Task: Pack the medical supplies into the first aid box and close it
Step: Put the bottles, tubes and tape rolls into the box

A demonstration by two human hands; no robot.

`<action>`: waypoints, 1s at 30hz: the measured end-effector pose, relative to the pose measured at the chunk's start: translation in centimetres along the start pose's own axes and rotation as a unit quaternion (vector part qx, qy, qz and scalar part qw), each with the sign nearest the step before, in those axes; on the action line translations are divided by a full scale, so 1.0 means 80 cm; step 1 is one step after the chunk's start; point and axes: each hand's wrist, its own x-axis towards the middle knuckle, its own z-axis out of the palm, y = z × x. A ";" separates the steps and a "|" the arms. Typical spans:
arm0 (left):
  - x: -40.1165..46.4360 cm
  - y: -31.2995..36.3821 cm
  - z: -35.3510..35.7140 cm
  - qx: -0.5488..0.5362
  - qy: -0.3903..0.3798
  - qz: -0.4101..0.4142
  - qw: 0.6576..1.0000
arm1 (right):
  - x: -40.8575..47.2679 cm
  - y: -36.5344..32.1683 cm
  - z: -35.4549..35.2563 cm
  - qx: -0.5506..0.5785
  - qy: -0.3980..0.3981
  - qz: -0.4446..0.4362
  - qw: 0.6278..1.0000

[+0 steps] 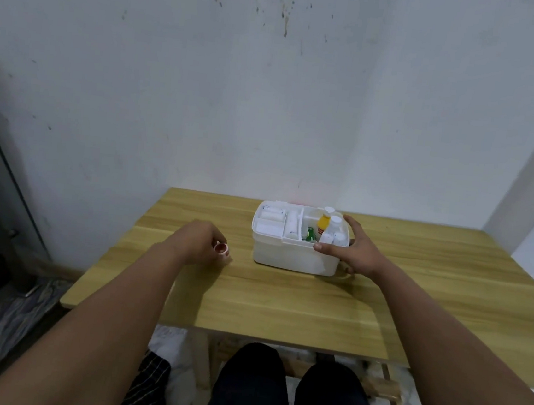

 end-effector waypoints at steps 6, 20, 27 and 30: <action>0.022 0.058 -0.063 -0.151 0.101 0.060 0.982 | 0.001 -0.002 0.000 0.000 -0.004 -0.010 1.000; 0.085 0.157 -0.043 0.038 -0.040 0.038 0.998 | 0.013 0.006 -0.015 -0.002 -0.023 -0.011 1.000; 0.090 0.168 -0.040 0.109 -0.057 0.018 0.992 | 0.004 0.003 -0.012 0.017 -0.036 -0.007 0.999; 0.088 0.173 -0.040 0.148 -0.046 0.017 0.988 | 0.003 0.003 -0.013 0.017 -0.036 -0.006 0.999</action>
